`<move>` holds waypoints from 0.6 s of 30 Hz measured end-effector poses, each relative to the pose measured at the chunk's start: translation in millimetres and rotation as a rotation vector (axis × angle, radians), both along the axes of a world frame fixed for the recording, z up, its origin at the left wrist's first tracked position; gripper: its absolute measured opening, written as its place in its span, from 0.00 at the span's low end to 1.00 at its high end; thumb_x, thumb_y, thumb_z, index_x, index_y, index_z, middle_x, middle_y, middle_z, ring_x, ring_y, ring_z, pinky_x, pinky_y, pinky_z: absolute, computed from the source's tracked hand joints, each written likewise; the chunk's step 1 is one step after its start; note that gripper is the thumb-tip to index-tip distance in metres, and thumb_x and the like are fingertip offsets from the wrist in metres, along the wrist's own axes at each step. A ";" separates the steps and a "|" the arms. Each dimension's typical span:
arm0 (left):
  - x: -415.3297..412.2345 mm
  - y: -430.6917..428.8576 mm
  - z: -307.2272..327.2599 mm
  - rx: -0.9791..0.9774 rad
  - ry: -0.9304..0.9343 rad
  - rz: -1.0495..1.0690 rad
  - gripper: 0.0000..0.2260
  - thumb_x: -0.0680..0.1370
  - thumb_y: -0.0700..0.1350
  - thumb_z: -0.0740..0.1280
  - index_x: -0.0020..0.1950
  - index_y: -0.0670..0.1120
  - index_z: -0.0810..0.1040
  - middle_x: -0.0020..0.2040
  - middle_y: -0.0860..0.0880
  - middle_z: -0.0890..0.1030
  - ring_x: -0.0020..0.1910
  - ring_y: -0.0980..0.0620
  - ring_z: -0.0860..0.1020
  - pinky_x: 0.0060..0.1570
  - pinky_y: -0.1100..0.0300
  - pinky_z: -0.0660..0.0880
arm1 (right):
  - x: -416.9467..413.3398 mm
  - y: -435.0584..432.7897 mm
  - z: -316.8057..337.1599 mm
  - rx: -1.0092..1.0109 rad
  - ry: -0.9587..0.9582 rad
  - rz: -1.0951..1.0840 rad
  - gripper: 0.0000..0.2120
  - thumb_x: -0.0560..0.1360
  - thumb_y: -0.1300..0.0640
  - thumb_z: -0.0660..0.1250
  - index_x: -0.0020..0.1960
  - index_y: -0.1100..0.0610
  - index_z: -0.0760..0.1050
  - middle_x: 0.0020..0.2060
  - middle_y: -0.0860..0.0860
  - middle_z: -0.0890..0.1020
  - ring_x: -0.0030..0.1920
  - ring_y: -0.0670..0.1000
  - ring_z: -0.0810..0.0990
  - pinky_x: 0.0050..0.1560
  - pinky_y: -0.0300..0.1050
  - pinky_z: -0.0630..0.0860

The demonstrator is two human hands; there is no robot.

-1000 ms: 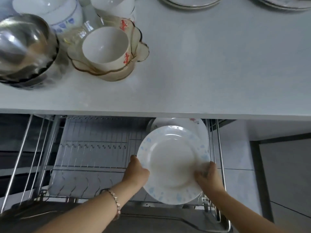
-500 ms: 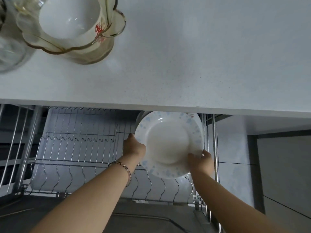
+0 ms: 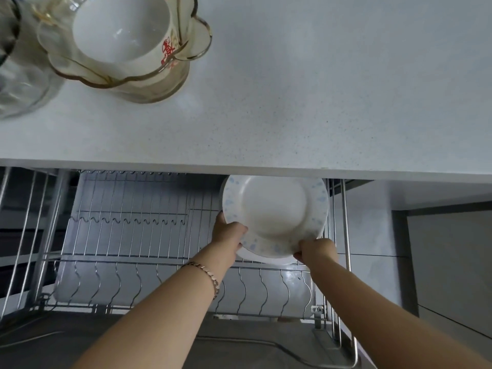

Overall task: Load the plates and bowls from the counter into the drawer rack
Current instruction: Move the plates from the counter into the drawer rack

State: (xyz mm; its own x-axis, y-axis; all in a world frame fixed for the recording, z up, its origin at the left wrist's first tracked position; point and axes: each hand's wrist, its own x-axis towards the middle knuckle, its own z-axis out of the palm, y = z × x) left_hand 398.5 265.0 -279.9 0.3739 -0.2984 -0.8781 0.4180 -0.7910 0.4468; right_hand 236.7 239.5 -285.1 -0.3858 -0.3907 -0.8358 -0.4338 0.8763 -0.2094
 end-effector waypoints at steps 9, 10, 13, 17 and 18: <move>7.8 20.5 26.2 0.155 -0.188 -0.739 0.14 0.77 0.37 0.58 0.60 0.39 0.75 0.52 0.42 0.79 0.50 0.43 0.77 0.45 0.57 0.74 | -5.6 9.6 13.4 -0.074 0.025 0.233 0.04 0.74 0.63 0.62 0.44 0.64 0.74 0.38 0.60 0.79 0.40 0.60 0.82 0.31 0.42 0.75; 7.3 22.8 35.0 0.150 -0.211 -0.829 0.14 0.77 0.37 0.57 0.60 0.38 0.76 0.54 0.41 0.80 0.52 0.43 0.78 0.43 0.59 0.72 | -7.7 11.5 21.9 -0.063 0.044 0.321 0.04 0.74 0.62 0.61 0.43 0.62 0.73 0.38 0.57 0.78 0.39 0.58 0.79 0.30 0.39 0.71; 1.9 25.4 66.8 0.100 -0.242 -1.034 0.10 0.76 0.36 0.57 0.45 0.41 0.78 0.51 0.39 0.79 0.51 0.42 0.79 0.41 0.62 0.68 | -10.9 13.8 56.4 -0.026 0.038 0.511 0.05 0.73 0.62 0.60 0.42 0.60 0.74 0.39 0.55 0.76 0.40 0.55 0.75 0.31 0.37 0.67; -21.4 11.5 129.0 -0.032 -0.291 -1.133 0.16 0.74 0.36 0.58 0.30 0.53 0.63 0.41 0.48 0.71 0.42 0.50 0.70 0.38 0.62 0.67 | -23.5 5.2 130.1 -0.073 -0.060 0.611 0.09 0.74 0.63 0.60 0.37 0.63 0.75 0.40 0.58 0.77 0.43 0.56 0.79 0.42 0.45 0.76; -30.8 2.5 148.3 -0.074 -0.292 -1.143 0.17 0.74 0.35 0.58 0.30 0.53 0.62 0.41 0.47 0.70 0.41 0.51 0.70 0.39 0.62 0.66 | -31.4 -0.3 151.7 -0.102 -0.064 0.631 0.10 0.74 0.62 0.60 0.44 0.66 0.78 0.40 0.59 0.78 0.43 0.56 0.79 0.44 0.46 0.76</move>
